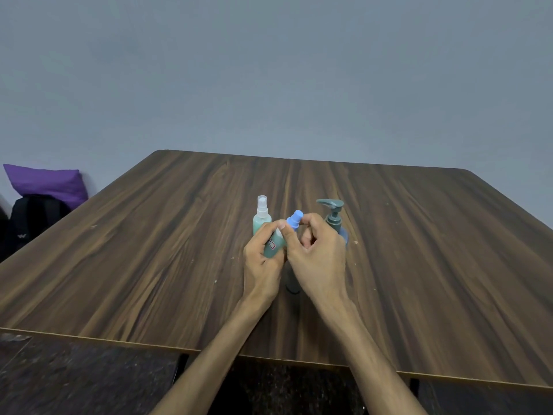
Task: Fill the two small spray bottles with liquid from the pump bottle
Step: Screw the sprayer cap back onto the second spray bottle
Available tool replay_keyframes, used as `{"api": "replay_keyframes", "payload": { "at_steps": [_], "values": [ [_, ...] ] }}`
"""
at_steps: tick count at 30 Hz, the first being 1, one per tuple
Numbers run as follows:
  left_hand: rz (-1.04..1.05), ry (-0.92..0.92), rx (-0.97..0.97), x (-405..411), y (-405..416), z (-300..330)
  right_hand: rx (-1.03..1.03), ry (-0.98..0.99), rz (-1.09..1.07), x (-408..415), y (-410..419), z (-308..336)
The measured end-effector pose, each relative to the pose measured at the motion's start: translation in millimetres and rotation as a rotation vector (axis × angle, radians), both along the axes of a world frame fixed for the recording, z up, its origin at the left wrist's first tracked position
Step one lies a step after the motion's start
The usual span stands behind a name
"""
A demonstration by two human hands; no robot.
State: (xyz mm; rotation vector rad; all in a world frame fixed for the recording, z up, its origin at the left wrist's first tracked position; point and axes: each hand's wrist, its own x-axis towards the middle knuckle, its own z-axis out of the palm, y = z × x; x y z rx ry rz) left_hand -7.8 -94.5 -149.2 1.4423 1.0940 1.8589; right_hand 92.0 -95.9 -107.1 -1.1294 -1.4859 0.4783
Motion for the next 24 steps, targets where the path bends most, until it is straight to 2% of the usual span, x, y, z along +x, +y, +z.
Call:
{"api": "replay_keyframes", "payload": {
  "at_steps": [3,6,11,18,21,24],
  "values": [
    [-0.009,0.016,-0.011,-3,3,-2,0.029,-0.013,0.067,11,-10,2],
    [0.074,0.043,-0.058,-3,6,-2,0.075,-0.020,0.031,30,-15,-1],
    [0.150,0.036,-0.106,-3,15,-7,0.134,0.089,-0.017,62,-13,-6],
    [0.228,0.242,-0.118,1,17,-11,0.118,0.203,-0.100,74,-2,-2],
    [0.252,0.257,-0.141,-1,20,-13,0.065,0.254,-0.056,73,9,-2],
    [0.257,0.276,-0.165,0,22,-15,0.040,0.174,0.040,75,21,-7]
  ]
}}
